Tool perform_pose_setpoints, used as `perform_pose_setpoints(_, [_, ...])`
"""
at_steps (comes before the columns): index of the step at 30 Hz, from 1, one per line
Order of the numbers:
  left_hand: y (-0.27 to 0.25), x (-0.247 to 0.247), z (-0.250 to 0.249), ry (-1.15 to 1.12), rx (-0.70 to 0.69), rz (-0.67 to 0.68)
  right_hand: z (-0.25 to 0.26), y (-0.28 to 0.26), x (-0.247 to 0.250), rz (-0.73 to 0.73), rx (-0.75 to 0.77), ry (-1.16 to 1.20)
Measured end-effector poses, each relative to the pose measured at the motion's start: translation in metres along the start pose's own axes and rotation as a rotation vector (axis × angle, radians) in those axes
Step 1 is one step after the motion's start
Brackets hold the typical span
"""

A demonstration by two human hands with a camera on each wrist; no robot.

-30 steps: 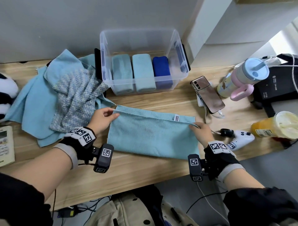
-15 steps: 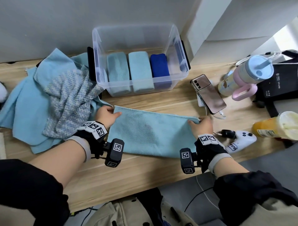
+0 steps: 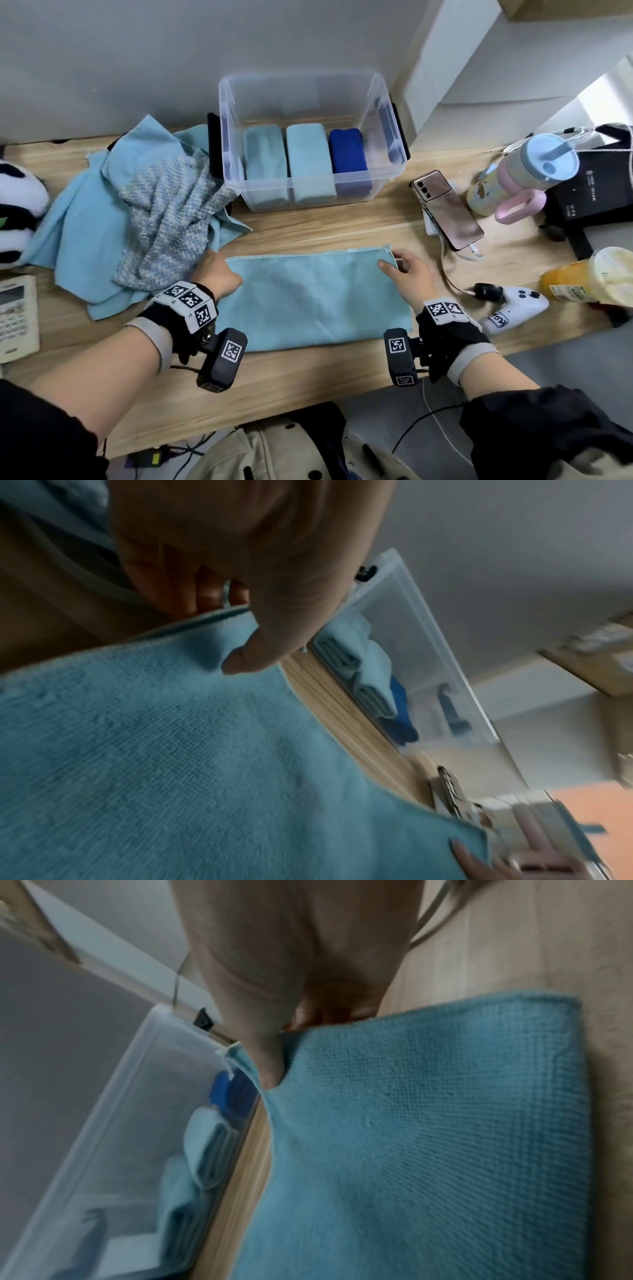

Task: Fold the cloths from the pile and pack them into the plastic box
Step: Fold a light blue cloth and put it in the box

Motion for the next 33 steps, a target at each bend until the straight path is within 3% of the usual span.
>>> perform_pose_setpoints(3, [-0.016,0.021,-0.024,0.089,-0.126,-0.162,0.030,-0.015,-0.007,0.052,0.111,0.047])
perform_pose_setpoints(6, [-0.034,0.035,-0.066,-0.050,-0.347,-0.254,0.060,-0.031,-0.016,0.124,0.204,0.115])
perform_pose_setpoints(10, [-0.064,0.030,-0.141,-0.371,-0.732,0.010,0.095,-0.055,-0.027,0.257,0.321,0.080])
perform_pose_setpoints(12, [-0.078,0.031,-0.168,-0.518,-0.815,0.128,0.107,-0.067,-0.032,0.325,0.377,0.026])
perform_pose_setpoints(16, [-0.087,0.039,-0.189,-0.661,-0.837,0.153,0.118,-0.081,-0.024,0.293,0.423,0.049])
perform_pose_setpoints(21, [-0.088,0.046,-0.178,-0.744,-0.696,0.075,0.131,-0.100,-0.005,0.158,0.542,0.104])
perform_pose_setpoints(26, [-0.094,0.047,-0.175,-0.789,-0.616,0.118,0.133,-0.104,-0.011,0.161,0.553,0.046])
perform_pose_setpoints(33, [-0.104,0.046,-0.173,-0.890,-0.607,0.160,0.136,-0.101,-0.014,0.082,0.497,0.021])
Point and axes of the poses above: each hand's wrist, its own y-axis towards the middle knuckle, its own x-axis out of the back of the hand, z = x × y, the point moved 8 cm from there along y, towards the middle knuckle, and after that the axes turned 9 degrees about -x, right-handed, at the moved point
